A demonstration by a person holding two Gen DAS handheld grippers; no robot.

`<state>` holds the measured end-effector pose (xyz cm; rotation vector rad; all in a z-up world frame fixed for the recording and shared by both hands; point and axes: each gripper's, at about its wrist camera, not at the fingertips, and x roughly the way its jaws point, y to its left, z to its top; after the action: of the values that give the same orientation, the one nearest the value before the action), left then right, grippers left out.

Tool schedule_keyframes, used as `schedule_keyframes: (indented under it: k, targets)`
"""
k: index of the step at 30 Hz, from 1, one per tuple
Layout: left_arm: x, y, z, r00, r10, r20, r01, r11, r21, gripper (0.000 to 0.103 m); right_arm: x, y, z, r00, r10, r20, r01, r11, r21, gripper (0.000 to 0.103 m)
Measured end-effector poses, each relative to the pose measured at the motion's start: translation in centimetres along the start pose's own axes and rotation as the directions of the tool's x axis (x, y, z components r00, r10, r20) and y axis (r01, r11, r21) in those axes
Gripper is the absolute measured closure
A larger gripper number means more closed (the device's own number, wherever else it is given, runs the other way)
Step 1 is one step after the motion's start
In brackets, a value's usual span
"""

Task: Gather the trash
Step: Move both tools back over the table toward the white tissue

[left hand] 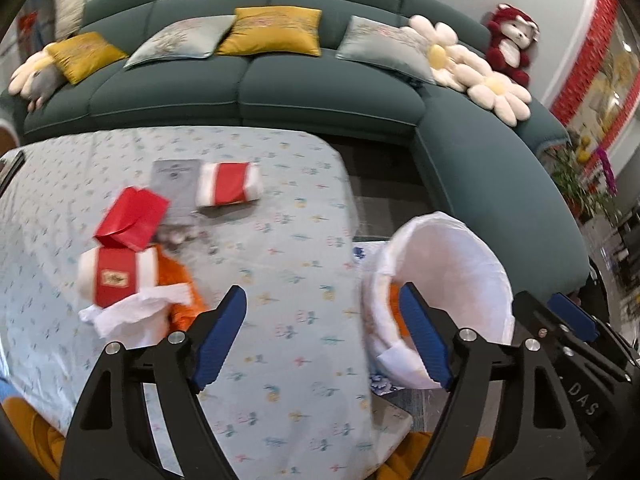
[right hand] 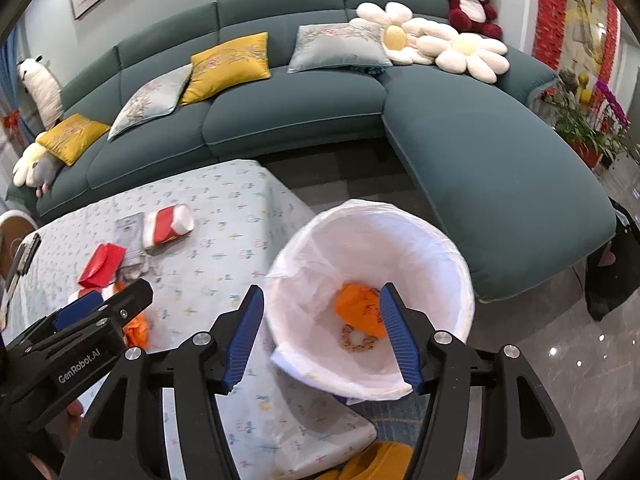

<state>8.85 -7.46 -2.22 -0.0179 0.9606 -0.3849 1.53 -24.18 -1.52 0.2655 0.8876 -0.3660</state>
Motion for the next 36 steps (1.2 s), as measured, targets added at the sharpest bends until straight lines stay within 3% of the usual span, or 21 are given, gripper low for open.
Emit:
schedule_keyframes:
  k: [17, 36]
  targets:
    - [-3.9, 8.8, -1.6, 0.995, 0.091, 0.037, -0.087, 0.990, -0.111, 0.028, -1.7, 8.9, -2.1, 0.999, 0.049, -0.022, -0.051, 0.991, -0.126, 0.039]
    - [-2.7, 17.2, -4.4, 0.984, 0.173, -0.036, -0.177, 0.961, -0.213, 0.021, 1.0, 15.6, -4.7, 0.990, 0.083, -0.110, -0.106, 0.969, -0.224, 0.039]
